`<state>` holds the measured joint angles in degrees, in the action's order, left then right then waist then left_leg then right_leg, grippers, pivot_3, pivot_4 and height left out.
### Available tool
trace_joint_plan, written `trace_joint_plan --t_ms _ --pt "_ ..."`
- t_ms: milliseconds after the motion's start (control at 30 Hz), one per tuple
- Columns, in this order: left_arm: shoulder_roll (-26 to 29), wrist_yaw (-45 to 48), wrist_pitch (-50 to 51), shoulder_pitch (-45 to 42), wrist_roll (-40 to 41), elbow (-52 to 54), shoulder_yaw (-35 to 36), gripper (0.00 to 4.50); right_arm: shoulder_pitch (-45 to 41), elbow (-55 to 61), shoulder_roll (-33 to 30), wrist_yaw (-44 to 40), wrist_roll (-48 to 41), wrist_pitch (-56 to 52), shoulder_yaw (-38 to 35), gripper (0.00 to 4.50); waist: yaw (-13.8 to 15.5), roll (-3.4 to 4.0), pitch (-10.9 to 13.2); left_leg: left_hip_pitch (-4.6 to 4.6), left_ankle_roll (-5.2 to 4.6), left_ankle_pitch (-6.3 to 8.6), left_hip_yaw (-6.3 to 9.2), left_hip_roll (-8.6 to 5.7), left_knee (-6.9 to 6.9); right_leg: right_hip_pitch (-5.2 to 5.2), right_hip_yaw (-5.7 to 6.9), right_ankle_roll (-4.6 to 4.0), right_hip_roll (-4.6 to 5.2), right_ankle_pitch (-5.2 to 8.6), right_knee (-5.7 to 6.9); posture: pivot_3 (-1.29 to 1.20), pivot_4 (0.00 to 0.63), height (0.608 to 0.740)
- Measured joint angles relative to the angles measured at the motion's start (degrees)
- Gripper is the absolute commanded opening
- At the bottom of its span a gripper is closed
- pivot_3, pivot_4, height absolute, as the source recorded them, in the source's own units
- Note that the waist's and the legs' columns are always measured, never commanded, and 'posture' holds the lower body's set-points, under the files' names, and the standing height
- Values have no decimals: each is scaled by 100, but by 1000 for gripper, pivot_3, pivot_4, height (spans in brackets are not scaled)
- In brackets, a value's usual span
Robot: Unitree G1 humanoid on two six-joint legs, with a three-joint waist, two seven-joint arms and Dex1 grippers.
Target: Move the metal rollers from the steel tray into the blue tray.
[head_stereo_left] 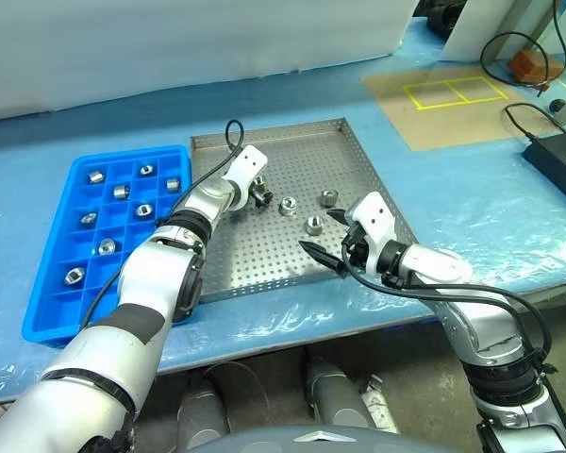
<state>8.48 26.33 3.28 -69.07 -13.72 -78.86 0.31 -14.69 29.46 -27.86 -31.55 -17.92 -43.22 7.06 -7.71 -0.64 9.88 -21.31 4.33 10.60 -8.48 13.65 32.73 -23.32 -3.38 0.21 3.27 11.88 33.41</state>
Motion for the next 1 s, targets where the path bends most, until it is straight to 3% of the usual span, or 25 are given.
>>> trace_joint_plan --t_ms 200,367,500,633,700,833,1000 --pt "-2 -246 48 1 -1 0 52 4468 28 52 -18 41 -7 -70 0 4500 -113 0 0 -6 -7 4 0 0 9 0 0 0 1 0 -1 -753 150 740" --pt "18 -350 44 10 -65 0 27 3264 30 52 -17 49 -8 -91 0 4500 -211 0 0 -10 -11 6 1 0 10 1 2 0 1 0 -5 -750 150 740" --pt "51 -361 82 13 -80 4 37 3264 30 52 -17 53 -8 -91 0 4500 -282 0 0 -11 -27 16 1 0 13 0 2 0 1 0 -8 -745 150 740" --pt "57 -265 79 14 -93 7 25 2452 28 52 -13 52 -12 -91 0 4500 -288 0 0 -13 -28 17 1 0 13 1 2 0 2 0 -12 -740 150 740" --pt "55 -265 86 14 -99 6 23 2452 27 52 -13 50 -12 -91 0 4500 -294 0 0 -13 -28 17 1 0 13 0 3 0 1 0 -12 -737 150 740" --pt "64 -196 78 14 -113 7 16 1752 24 52 -13 48 -12 -90 0 4500 -298 0 0 -13 -29 17 1 0 13 1 2 0 2 0 -12 -735 150 740" --pt "86 -96 74 14 -110 9 18 1752 14 50 -13 47 -11 -87 0 4500 -298 0 0 -13 -30 18 1 0 13 1 2 0 2 0 -12 -725 150 740"
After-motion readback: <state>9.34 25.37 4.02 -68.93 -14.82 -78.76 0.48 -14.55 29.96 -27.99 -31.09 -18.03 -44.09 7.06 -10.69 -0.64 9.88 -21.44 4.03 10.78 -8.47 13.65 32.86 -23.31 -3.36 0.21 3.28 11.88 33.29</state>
